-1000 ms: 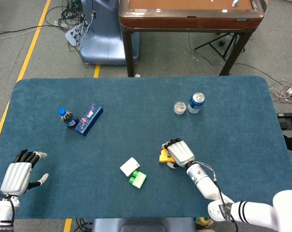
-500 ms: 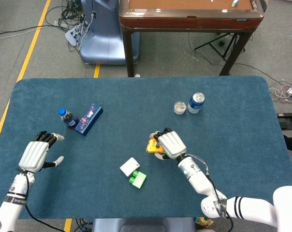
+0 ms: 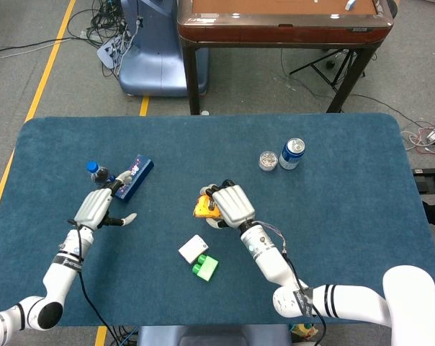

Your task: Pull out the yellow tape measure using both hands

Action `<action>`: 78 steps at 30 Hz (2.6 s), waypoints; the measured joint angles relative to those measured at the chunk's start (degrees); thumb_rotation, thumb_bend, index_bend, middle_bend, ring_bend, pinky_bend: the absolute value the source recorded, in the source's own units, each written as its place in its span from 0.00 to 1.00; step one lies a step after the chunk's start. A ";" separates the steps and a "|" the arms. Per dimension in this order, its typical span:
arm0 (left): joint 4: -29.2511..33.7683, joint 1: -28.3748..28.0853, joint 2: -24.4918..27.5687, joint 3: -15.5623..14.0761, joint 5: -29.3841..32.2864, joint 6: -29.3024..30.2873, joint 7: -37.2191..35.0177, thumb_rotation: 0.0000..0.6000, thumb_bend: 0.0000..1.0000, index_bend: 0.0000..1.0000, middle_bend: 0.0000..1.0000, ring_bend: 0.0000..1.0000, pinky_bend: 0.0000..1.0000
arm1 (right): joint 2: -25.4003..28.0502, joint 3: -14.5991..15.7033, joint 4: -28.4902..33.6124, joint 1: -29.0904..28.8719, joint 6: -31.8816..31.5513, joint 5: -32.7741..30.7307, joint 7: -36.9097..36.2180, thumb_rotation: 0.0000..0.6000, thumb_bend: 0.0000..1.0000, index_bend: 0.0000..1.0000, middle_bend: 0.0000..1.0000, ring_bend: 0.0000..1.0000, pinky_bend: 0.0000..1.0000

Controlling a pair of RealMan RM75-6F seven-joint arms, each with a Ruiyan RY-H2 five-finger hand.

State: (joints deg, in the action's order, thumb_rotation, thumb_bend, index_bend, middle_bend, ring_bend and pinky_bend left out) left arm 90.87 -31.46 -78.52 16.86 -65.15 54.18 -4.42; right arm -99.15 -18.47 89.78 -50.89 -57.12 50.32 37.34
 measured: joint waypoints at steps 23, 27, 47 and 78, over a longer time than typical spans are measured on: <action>4.49 -2.78 -5.93 0.43 7.22 4.83 4.72 1.00 0.21 0.00 0.00 0.00 0.01 | -9.68 -3.31 -5.73 -8.93 -4.31 -8.82 4.77 1.00 0.72 0.63 0.63 0.47 0.21; 4.24 -3.47 -6.83 0.47 8.08 4.45 4.76 1.00 0.21 0.00 0.00 0.00 0.01 | -10.60 -3.56 -6.77 -9.59 -4.69 -9.39 4.84 1.00 0.72 0.64 0.63 0.47 0.21; 2.03 -5.14 -9.81 0.95 8.98 3.95 2.90 1.00 0.21 0.00 0.00 0.00 0.00 | -14.37 -4.89 -12.13 -11.45 -5.10 -9.74 2.65 1.00 0.72 0.64 0.64 0.47 0.21; -0.58 -5.38 -10.26 0.98 11.05 3.64 2.43 1.00 0.21 0.00 0.00 0.00 0.00 | -14.46 -4.81 -12.31 -11.34 -4.07 -10.12 1.75 1.00 0.72 0.65 0.64 0.49 0.21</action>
State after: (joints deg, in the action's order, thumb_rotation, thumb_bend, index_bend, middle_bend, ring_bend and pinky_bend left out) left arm 90.29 -36.84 -88.77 17.84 -54.10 57.82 -1.98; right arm -113.60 -23.28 77.47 -62.23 -61.19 40.19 39.08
